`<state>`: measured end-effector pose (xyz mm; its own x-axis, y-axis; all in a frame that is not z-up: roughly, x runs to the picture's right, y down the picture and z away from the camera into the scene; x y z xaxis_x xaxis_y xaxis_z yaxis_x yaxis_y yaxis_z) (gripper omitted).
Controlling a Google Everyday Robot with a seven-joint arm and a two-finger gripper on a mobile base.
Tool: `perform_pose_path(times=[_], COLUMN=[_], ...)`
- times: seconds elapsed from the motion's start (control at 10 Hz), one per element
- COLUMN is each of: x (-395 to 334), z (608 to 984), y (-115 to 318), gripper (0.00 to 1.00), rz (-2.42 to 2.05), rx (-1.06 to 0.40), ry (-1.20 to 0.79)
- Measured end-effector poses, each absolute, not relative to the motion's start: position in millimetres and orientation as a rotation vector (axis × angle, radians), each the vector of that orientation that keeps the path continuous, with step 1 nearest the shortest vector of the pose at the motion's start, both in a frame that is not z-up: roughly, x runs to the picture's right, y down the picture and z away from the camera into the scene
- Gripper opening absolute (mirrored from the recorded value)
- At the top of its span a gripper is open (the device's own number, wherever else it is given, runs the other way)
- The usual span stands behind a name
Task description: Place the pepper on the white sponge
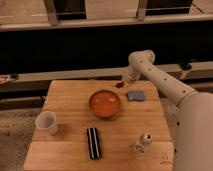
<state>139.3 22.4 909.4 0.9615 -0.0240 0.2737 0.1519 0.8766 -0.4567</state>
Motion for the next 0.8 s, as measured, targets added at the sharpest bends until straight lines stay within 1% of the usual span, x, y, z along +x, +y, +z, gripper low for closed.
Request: perform_pose_path(times=[0.5,0.8], x=[164,180], z=[918,915], y=[32,50], gripper=[0.00,0.00], rz=[-0.083,-0.066], rx=[-0.504,-0.503], ry=[-0.266,-0.268])
